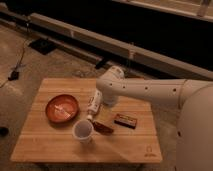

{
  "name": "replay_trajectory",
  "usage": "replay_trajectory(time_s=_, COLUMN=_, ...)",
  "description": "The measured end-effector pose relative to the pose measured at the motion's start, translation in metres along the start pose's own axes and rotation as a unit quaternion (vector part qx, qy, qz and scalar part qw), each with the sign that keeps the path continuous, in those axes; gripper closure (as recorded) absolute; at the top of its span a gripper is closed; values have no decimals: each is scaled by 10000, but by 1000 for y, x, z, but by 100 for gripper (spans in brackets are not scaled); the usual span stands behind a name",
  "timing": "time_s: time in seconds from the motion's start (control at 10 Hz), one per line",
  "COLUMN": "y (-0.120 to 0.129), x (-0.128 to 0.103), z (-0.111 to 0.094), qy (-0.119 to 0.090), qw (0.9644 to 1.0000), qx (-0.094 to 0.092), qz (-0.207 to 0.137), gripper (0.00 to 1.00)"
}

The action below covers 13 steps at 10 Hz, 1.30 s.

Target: Place the pepper in the ceramic cup

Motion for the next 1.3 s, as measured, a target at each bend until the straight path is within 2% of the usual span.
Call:
replay_trajectory(time_s=0.1, y=-1, x=-2, z=7, qy=-29, qw=10000, qx=-65, qz=-26, gripper=20)
replay_trajectory(time_s=0.4, y=-16, x=22, z=24, qy=-39, qw=9998, qx=-130, qz=-146, gripper=20)
replay_trajectory(time_s=0.9, y=-25, x=30, z=30, qy=-62, qw=9995, qx=-216, qz=-203, gripper=20)
replay_trajectory(time_s=1.3, y=-27, x=28, z=39, qy=-53, qw=9994, qx=-278, qz=-221, gripper=20)
